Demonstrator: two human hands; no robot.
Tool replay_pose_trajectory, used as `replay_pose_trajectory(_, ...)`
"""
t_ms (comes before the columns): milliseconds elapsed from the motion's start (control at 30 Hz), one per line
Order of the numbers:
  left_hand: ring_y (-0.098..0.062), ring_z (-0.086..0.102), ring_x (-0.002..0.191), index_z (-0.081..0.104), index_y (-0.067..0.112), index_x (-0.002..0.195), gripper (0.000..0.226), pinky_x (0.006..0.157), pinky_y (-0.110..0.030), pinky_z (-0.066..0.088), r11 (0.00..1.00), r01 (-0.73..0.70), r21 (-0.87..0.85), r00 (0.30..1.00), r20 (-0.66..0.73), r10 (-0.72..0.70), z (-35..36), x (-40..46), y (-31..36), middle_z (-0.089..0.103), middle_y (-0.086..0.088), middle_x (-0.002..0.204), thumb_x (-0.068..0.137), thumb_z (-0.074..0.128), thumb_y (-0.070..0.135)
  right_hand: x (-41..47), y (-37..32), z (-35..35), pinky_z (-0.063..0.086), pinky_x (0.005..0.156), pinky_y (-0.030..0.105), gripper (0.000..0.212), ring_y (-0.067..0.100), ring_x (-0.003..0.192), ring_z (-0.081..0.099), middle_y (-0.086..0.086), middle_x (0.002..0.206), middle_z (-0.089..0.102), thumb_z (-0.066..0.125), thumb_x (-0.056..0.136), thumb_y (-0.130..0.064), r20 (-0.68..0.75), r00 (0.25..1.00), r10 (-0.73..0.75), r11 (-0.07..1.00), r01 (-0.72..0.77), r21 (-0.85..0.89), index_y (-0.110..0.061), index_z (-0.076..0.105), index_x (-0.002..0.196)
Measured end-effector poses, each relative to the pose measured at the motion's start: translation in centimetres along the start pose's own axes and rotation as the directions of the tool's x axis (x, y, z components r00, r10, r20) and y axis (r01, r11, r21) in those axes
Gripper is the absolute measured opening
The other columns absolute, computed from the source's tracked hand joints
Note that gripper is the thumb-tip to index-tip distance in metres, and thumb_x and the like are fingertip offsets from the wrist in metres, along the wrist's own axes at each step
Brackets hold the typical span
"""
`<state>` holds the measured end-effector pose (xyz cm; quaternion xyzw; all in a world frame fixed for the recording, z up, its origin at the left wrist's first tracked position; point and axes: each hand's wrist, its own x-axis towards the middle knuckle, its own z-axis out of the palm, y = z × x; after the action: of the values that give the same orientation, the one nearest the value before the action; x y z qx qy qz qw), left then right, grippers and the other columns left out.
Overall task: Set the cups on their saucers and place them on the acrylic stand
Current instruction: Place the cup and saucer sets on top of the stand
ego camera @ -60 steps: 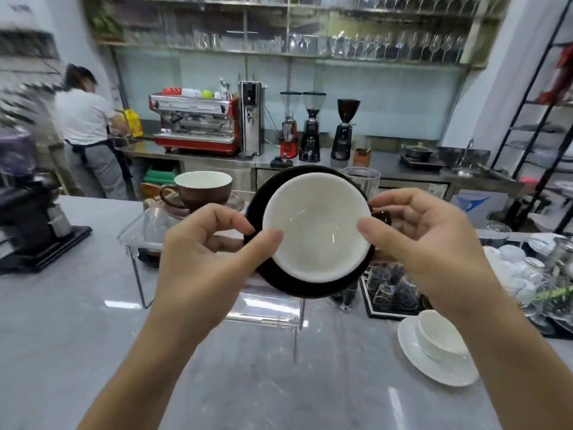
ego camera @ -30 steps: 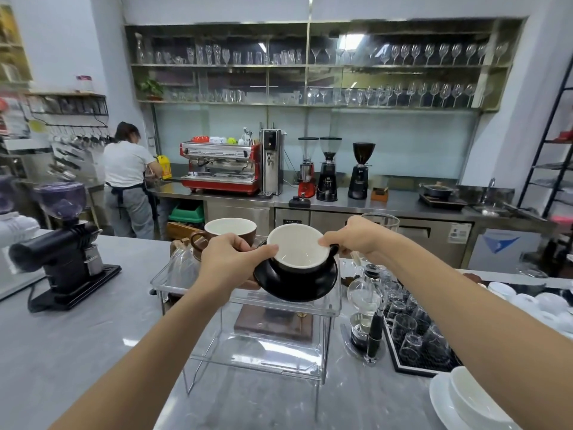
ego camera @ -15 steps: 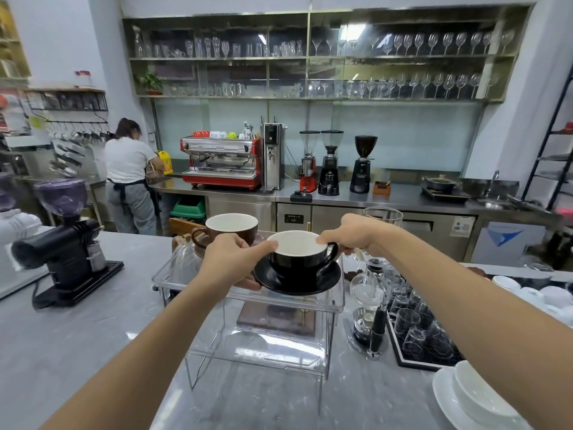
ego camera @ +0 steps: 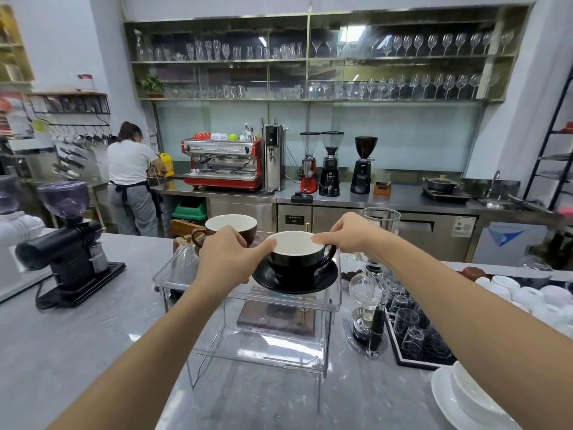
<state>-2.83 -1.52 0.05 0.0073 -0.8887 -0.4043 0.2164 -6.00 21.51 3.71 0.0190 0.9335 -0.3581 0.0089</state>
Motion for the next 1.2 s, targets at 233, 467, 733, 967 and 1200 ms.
replay_pose_trajectory(233, -0.007, 0.056, 0.067, 0.056, 0.023, 0.079, 0.041, 0.053, -0.022, 0.036, 0.971, -0.229, 0.075, 0.952, -0.192, 0.239, -0.1, -1.1, 1.4, 0.062, 0.008, 0.07, 0.077, 0.073, 0.06, -2.5, -0.3, 0.2, 0.054, 0.083, 0.033, 0.046, 0.013, 0.096, 0.061, -0.004, 0.107, 0.064, 0.072, 0.078, -0.053, -0.274, 0.944, -0.184, 0.981, 0.193, 0.007, -0.02, 0.061, 0.108)
replay_pose_trajectory(467, -0.025, 0.039, 0.14, 0.068, 0.022, 0.121, 0.049, 0.117, -0.046, 0.02, 0.849, -0.449, 0.28, 0.858, -0.129, 0.497, 1.8, -2.3, 4.7, 0.059, -0.001, 0.137, 0.091, 0.056, 0.059, -5.3, 0.6, -0.6, 0.029, 0.119, 0.042, 0.062, 0.019, 0.144, 0.039, 0.0, 0.149, 0.05, 0.058, 0.09, -0.053, -0.444, 0.734, -0.515, 0.845, 0.344, -0.41, -0.019, 0.052, 0.141)
replay_pose_trajectory(733, -0.021, -0.003, 0.157, 0.03, 0.026, 0.156, 0.076, 0.125, -0.046, -0.009, 0.754, -0.586, 0.297, 0.794, 0.023, 0.608, 4.9, -3.8, 8.1, 0.018, -0.005, 0.169, 0.094, 0.023, 0.069, -8.7, 4.7, -2.5, -0.003, 0.127, 0.041, 0.083, 0.017, 0.156, -0.007, -0.001, 0.169, 0.001, 0.037, 0.092, -0.07, -0.514, 0.69, -0.509, 0.806, 0.173, -0.566, -0.028, 0.014, 0.16)
replay_pose_trajectory(967, -0.021, 0.005, 0.157, 0.034, 0.023, 0.155, 0.071, 0.127, -0.044, -0.001, 0.732, -0.662, 0.161, 0.747, 0.064, 0.662, 8.6, -6.2, 10.7, 0.024, -0.005, 0.167, 0.097, 0.031, 0.065, -12.0, 8.7, -4.1, -0.006, 0.126, 0.038, 0.085, 0.014, 0.156, -0.006, -0.001, 0.169, 0.004, 0.035, 0.089, -0.072, -0.6, 0.68, -0.42, 0.855, 0.075, -0.514, -0.027, 0.018, 0.16)
replay_pose_trajectory(1200, -0.021, 0.01, 0.156, 0.037, 0.02, 0.154, 0.068, 0.124, -0.037, -0.001, 0.724, -0.689, -0.012, 0.715, 0.15, 0.683, 14.3, -9.5, 13.4, 0.027, -0.004, 0.166, 0.098, 0.041, 0.059, -14.5, 15.5, -6.1, -0.004, 0.126, 0.036, 0.084, 0.013, 0.157, -0.002, -0.004, 0.168, 0.012, 0.037, 0.087, -0.07, -0.646, 0.706, -0.291, 0.893, -0.042, -0.448, -0.028, 0.025, 0.158)
